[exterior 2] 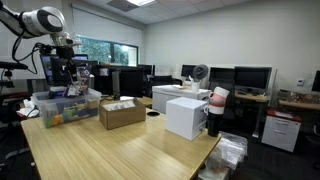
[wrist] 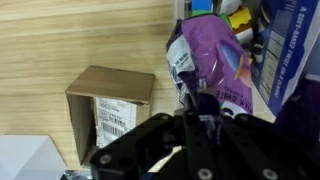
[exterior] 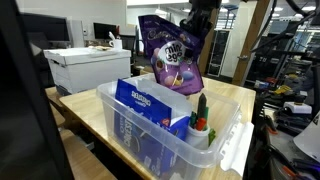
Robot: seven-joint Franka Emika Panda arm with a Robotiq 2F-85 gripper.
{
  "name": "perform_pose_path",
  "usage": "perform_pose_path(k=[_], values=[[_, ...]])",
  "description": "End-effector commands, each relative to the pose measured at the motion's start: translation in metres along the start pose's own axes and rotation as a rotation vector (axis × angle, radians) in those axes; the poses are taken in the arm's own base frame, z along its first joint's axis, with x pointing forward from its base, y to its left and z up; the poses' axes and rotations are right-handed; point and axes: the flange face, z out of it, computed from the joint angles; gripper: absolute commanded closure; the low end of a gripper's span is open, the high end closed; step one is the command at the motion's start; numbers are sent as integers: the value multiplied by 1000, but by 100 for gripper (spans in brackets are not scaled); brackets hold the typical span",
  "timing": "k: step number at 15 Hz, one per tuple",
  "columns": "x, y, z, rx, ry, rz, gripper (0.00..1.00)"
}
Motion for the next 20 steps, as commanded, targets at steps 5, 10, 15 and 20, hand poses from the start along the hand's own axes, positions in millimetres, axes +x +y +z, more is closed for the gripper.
perform_pose_path(k=[5,10,15,20], values=[[7,-3,5,-160,-66,56,99],[12,-10,-5,-172,-123,39,99],[16,-21,-15,-115,-208,5,99],[16,-31,-23,-77,-301,9,99]])
